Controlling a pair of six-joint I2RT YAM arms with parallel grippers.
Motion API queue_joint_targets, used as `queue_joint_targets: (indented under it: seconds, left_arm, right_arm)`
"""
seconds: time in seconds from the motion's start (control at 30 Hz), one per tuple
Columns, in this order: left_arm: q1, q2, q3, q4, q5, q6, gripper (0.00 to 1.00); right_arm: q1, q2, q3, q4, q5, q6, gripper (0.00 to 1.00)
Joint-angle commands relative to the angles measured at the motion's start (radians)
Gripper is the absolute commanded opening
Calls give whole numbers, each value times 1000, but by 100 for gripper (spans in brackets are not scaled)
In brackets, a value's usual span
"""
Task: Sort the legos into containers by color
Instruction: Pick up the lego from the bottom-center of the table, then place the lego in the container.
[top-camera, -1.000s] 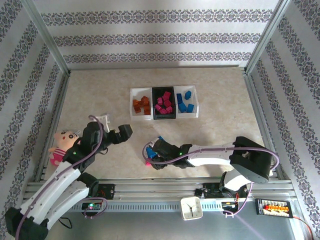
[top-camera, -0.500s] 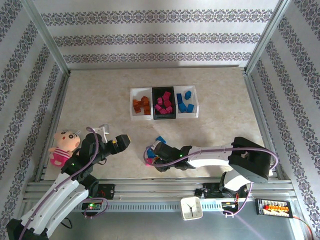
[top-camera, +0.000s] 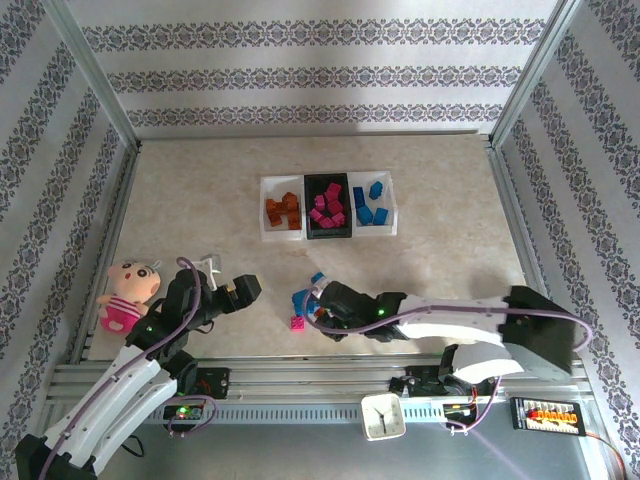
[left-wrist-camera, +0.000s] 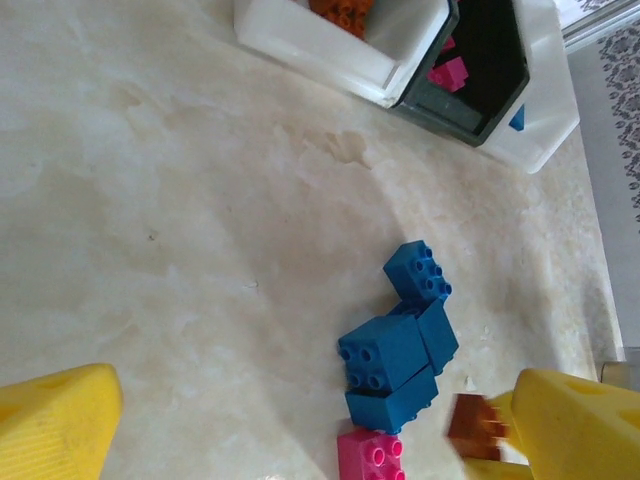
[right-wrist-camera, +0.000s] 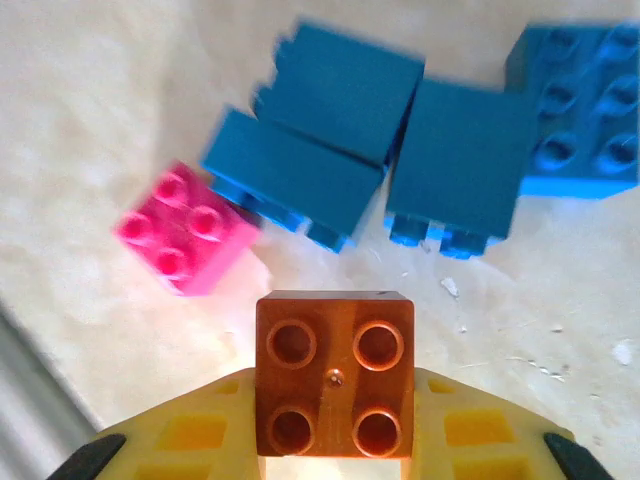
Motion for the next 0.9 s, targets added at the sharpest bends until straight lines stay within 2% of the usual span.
queue_joint_targets:
  seconds: [0.0, 0.07, 0.17, 0.33, 0.5, 0.7, 0.77, 0.87]
  left_arm:
    - [-11, -2, -33, 7, 24, -13, 100]
    - [-12, -4, -51, 21, 34, -25, 100]
    - [-12, -9, -68, 31, 44, -42, 100]
    - [-11, -26, -74, 27, 55, -61, 100]
    - [-11, -56, -80, 16, 57, -79, 100]
    - [-13, -84, -79, -3, 64, -89, 100]
    - [-12, -83, -76, -7, 71, -82, 100]
    - [-15, -78, -77, -8, 85, -70, 100]
  right_arm:
    - [-32, -101, 56, -63, -21, -32, 18]
    - [-82, -109, 116, -63, -54, -55, 18]
    - [-158, -35, 239, -30, -95, -89, 18]
    - [-255, 267, 549, -22, -116, -102, 18]
    - [-331, 598, 892, -101, -84, -54, 20]
    - [-385, 861, 1201, -225, -11, 21, 24]
    - [-394, 918, 1273, -262, 10, 47, 29]
    - [-401, 971, 1341, -282, -5, 62, 51]
